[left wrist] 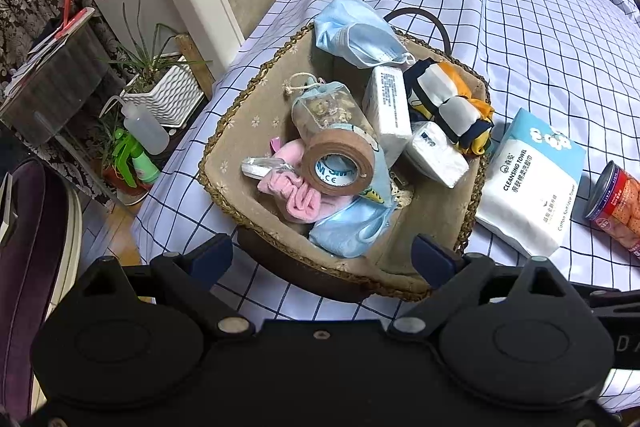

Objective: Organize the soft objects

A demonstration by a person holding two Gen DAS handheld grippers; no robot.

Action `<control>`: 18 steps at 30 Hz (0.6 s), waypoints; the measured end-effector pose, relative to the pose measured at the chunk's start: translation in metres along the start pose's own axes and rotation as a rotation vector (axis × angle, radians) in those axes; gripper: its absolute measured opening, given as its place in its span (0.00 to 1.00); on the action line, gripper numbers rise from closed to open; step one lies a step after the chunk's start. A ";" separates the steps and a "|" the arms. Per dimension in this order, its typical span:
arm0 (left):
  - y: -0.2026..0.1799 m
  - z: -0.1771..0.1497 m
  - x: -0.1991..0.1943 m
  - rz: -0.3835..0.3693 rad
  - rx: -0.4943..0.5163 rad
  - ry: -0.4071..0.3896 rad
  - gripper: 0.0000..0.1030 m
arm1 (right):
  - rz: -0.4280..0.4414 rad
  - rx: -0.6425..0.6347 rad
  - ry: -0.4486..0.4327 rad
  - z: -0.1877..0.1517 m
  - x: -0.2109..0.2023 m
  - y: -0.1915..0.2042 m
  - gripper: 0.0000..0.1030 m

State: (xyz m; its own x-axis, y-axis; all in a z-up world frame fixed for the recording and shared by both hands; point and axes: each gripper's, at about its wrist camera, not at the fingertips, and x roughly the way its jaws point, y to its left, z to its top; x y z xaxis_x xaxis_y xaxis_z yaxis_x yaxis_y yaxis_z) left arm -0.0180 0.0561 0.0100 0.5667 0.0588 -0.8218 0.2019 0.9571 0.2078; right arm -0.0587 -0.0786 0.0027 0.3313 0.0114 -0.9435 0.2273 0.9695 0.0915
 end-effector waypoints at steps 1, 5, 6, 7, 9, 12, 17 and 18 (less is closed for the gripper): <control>0.000 0.000 0.000 0.001 0.001 0.000 0.91 | -0.001 -0.003 -0.001 0.000 0.000 0.000 0.99; 0.000 0.000 0.001 0.002 0.000 0.002 0.91 | -0.005 -0.010 -0.008 0.000 0.000 0.000 0.99; 0.000 0.000 0.000 0.002 0.000 0.001 0.91 | -0.005 -0.012 -0.008 -0.001 0.000 0.000 0.99; 0.000 0.000 0.001 0.002 0.000 0.001 0.91 | -0.005 -0.013 -0.008 -0.001 0.000 0.000 0.99; 0.000 0.000 0.000 0.002 -0.001 0.002 0.91 | -0.005 -0.013 -0.006 0.000 0.000 0.000 0.99; 0.000 0.000 0.000 0.002 -0.001 0.001 0.91 | -0.005 -0.018 -0.005 0.000 0.001 0.000 0.99; 0.000 -0.001 0.000 0.001 0.000 0.002 0.91 | -0.005 -0.032 -0.004 -0.001 0.002 0.002 0.99; 0.000 -0.001 0.001 0.000 0.000 0.002 0.91 | -0.006 -0.035 -0.004 -0.001 0.002 0.002 0.99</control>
State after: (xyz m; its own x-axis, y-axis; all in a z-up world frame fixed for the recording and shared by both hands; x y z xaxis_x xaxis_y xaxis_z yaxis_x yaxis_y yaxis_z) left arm -0.0182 0.0565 0.0093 0.5648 0.0596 -0.8231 0.2020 0.9571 0.2078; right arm -0.0583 -0.0764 0.0006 0.3333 0.0049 -0.9428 0.1971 0.9775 0.0747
